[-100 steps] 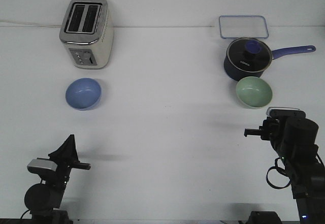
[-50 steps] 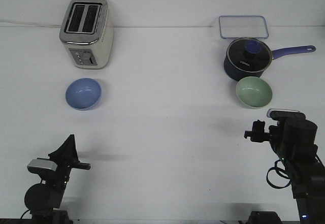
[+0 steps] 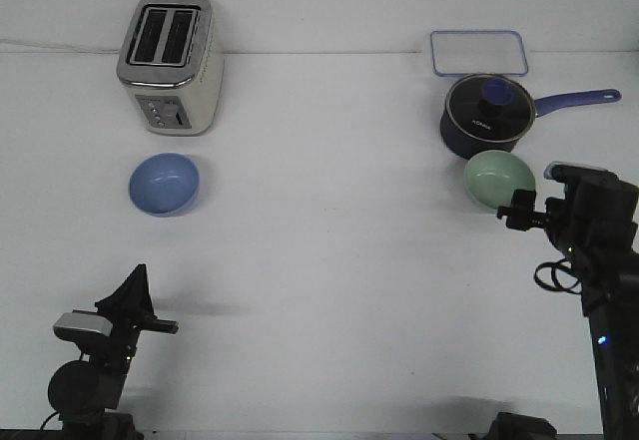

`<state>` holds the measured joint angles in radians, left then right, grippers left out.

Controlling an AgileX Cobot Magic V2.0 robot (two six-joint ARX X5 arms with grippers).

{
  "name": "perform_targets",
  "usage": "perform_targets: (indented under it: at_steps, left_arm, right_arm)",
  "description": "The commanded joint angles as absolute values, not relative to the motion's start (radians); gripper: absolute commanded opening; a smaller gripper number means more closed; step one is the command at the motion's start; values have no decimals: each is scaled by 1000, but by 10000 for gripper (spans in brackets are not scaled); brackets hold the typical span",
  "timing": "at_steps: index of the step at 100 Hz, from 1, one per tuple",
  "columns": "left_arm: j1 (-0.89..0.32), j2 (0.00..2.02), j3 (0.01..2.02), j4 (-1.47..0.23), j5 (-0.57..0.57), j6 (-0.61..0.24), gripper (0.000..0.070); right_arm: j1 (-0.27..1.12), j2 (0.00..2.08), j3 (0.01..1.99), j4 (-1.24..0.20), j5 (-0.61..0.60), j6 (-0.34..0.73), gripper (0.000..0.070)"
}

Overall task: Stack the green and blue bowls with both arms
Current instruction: 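Move the right gripper forward to the pale green bowl's rim and grasp it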

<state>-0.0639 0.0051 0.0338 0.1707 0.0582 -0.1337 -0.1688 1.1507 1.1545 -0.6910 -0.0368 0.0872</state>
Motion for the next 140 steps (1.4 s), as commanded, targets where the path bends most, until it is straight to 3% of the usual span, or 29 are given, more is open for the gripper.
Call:
perform_targets:
  at_steps: [1,35,96,102,113,140]
  left_arm:
    - [-64,3,14,181,60,-140,10]
    - [-64,3,14,182,59,-140,10]
    - [-64,3,14,181,60,-140,10]
    - [-64,3,14,181,60,-140,10]
    - [-64,3,14,181,60,-140,10]
    - [-64,3,14,181,60,-140,10]
  right_arm:
    - [-188,1226,1193,-679,-56,98,457]
    - [-242,1522,1274,-590,-52,-38,457]
    - [-269,1751,1275,-464,-80,-45,453]
    - [-269,1752,1275,-464,-79,-43,371]
    - [-270,1751,1275,-461,-79,-43,6]
    - [-270,1721,1275,-488,-79,-15,0]
